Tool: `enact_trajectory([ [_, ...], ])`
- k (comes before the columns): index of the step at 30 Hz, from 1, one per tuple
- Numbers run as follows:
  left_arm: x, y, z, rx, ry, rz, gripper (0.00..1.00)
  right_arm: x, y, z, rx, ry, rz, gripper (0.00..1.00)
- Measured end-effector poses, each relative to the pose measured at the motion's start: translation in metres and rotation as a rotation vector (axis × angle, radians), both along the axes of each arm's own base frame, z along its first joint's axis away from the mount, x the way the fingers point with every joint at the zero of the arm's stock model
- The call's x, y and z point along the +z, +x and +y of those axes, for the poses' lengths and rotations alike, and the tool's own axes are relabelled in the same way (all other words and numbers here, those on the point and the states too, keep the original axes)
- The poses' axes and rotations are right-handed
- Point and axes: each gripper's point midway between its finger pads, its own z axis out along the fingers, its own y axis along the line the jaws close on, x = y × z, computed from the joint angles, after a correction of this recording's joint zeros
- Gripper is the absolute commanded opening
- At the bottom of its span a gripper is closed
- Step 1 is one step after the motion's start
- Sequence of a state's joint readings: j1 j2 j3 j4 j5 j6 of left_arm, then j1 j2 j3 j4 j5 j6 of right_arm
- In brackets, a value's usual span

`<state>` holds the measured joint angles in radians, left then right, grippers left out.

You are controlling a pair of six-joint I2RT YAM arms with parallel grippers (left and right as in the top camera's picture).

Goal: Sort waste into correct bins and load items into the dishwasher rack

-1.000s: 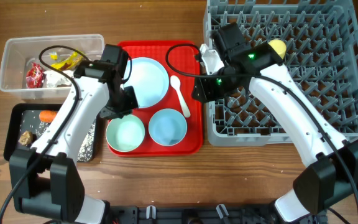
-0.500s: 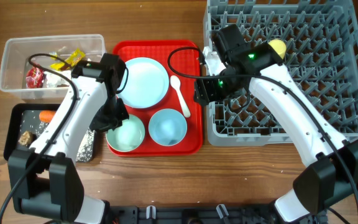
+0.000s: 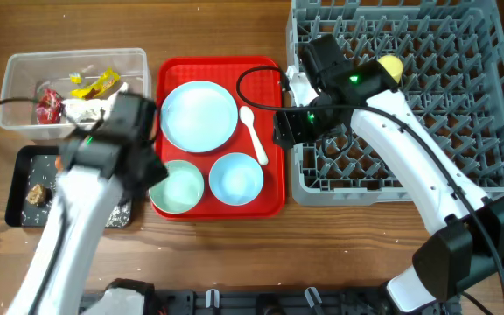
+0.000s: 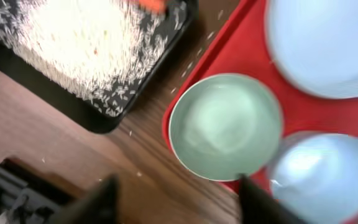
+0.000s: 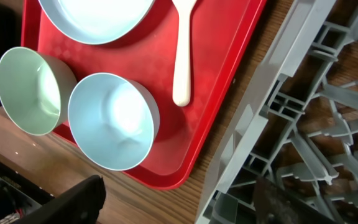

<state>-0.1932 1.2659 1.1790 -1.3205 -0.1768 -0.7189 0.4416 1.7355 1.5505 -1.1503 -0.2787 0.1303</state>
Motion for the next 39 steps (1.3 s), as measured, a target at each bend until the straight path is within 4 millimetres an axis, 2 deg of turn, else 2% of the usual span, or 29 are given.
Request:
enact_trajectory([
  [2, 0.025, -0.007, 0.003, 0.008, -0.013, -0.120, 0.71, 0.000, 0.000, 0.000, 0.000, 0.000, 0.001, 0.80],
  [4, 0.030, -0.009, 0.004, 0.010, -0.018, -0.162, 0.70, 0.000, 0.000, 0.000, 0.000, 0.000, 0.002, 0.79],
  [6, 0.016, -0.014, 0.006, 0.011, -0.012, -0.143, 0.70, 0.000, 0.000, 0.000, 0.000, 0.000, 0.002, 0.80],
  [9, -0.035, -0.025, 0.008, 0.028, 0.003, -0.045, 0.69, 0.000, 0.000, 0.000, 0.000, 0.000, -0.001, 0.80],
  [10, -0.040, -0.026, 0.008, 0.030, 0.003, -0.043, 0.67, 0.000, 0.000, 0.000, 0.002, 0.000, -0.002, 0.80],
  [11, -0.054, -0.027, 0.007, 0.030, 0.000, -0.031, 0.66, 0.000, 0.000, 0.000, 0.004, 0.000, -0.003, 0.79],
  [17, -0.062, 0.001, -0.004, 0.032, -0.064, -0.149, 0.56, 0.000, 0.000, 0.000, 0.025, -0.002, -0.010, 0.80],
  [20, -0.073, 0.002, -0.009, 0.032, -0.085, -0.137, 0.52, 0.000, 0.000, 0.000, 0.026, -0.002, -0.011, 0.79],
  [25, -0.096, 0.008, -0.012, 0.039, -0.093, -0.096, 0.50, 0.000, 0.001, 0.000, 0.028, -0.002, -0.013, 0.80],
  [28, -0.104, 0.008, -0.012, 0.044, -0.086, -0.064, 0.39, 0.000, 0.001, 0.000, 0.029, -0.001, -0.013, 0.80],
  [34, -0.126, 0.005, -0.012, 0.054, -0.069, 0.020, 0.41, 0.001, 0.003, 0.001, 0.028, 0.002, -0.022, 0.79],
  [39, -0.129, 0.006, -0.012, 0.055, -0.068, 0.025, 0.42, 0.001, 0.003, 0.001, 0.028, 0.002, -0.022, 0.79],
])
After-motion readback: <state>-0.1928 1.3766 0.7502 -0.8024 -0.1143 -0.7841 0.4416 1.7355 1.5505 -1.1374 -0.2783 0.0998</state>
